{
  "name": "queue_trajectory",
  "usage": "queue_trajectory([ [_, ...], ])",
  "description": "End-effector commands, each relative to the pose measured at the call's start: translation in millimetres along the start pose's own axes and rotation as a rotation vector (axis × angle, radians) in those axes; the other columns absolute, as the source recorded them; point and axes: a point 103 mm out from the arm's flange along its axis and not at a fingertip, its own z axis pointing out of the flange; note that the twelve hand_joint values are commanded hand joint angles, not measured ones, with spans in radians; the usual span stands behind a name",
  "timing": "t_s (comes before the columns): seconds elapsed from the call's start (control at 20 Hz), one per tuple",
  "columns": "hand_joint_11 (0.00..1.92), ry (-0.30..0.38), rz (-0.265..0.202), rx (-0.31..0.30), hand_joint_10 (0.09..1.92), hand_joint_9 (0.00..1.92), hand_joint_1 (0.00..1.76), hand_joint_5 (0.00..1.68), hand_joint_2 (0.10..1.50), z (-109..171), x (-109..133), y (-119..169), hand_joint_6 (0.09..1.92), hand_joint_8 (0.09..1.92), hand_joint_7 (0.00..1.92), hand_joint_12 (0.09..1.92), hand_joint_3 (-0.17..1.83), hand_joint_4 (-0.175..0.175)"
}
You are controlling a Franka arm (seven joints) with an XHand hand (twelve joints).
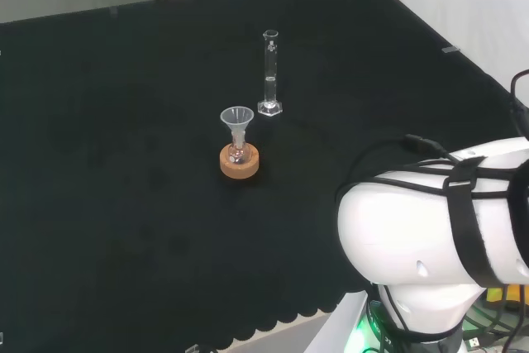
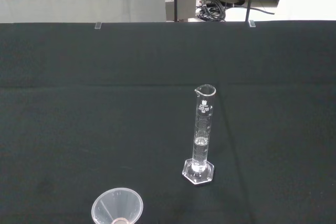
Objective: Pick up the graduated cylinder.
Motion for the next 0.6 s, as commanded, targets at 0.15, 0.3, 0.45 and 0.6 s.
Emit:
queue_trajectory([
  [0.15,0.02,-0.009,0.005,-0.007,0.70,0.10,0.08,0.24,1.35,0,4,0,0.09,0.34,0.00,1.38,0.02,-0.030],
  [0.3,0.01,-0.007,0.008,-0.007,0.69,0.10,0.05,0.24,1.37,0,6,2,0.09,0.32,0.00,1.38,0.03,-0.028],
  [0.45,0.01,-0.011,0.017,-0.002,0.69,0.10,0.05,0.24,1.37,3,5,5,0.09,0.32,0.00,1.38,0.03,-0.028],
  [0.6,0.01,-0.006,0.030,0.009,0.69,0.10,0.05,0.25,1.37,11,0,12,0.09,0.32,0.00,1.38,0.03,-0.028],
])
